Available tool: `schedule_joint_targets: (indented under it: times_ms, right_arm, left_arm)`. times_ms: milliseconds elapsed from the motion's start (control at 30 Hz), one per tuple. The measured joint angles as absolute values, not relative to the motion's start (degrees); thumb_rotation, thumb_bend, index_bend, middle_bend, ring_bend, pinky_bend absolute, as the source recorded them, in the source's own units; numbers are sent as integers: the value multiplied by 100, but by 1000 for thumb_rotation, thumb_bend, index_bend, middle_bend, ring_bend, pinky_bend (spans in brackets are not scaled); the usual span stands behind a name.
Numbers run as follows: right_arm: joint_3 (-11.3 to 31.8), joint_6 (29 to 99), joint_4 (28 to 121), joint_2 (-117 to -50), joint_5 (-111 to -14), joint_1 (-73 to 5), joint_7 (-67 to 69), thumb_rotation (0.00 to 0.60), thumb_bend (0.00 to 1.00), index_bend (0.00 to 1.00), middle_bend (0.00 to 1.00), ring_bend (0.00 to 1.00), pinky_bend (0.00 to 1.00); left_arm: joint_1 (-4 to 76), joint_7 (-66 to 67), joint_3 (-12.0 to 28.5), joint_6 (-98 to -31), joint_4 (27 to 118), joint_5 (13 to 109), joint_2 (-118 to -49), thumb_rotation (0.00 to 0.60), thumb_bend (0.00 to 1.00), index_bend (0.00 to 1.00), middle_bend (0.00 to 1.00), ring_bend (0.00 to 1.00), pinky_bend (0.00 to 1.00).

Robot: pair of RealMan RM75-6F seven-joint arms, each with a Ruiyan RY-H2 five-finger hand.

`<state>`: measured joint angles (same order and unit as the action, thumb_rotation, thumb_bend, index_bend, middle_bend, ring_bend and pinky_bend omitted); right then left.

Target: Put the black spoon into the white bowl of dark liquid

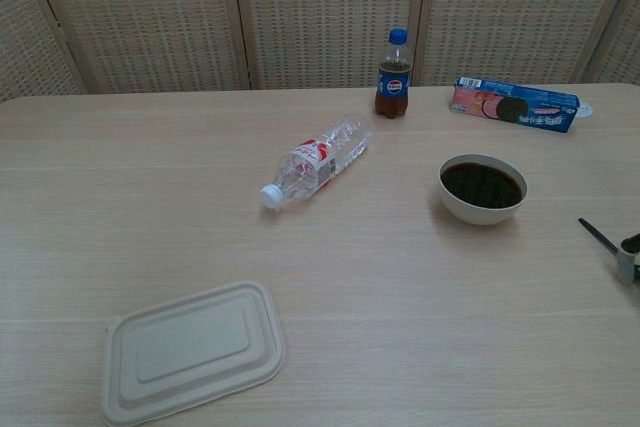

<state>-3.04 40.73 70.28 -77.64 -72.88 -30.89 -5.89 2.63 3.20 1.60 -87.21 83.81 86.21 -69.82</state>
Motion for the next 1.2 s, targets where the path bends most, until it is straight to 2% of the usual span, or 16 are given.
schedule_joint_targets:
  times_ms: [333, 700, 1200]
  right_arm:
    - [-158, 4116, 6702, -7683, -7016, -2990, -544, 600, 928, 367, 939, 978, 997]
    - [84, 4269, 7205, -7407, -7118, -3139, -560, 600, 928, 367, 939, 978, 997]
    - [282, 3688, 6736, -7674, -6924, -3573, -560, 600, 928, 367, 939, 978, 998]
  left_arm:
    - [263, 298, 166, -8733, 8367, 8624, -6982, 600, 411, 0, 0, 0, 0]
    - [247, 231, 157, -8755, 8330, 8640, -6988, 600, 411, 0, 0, 0, 0]
    - [189, 175, 140, -8774, 8275, 8595, -6985, 600, 411, 0, 0, 0, 0]
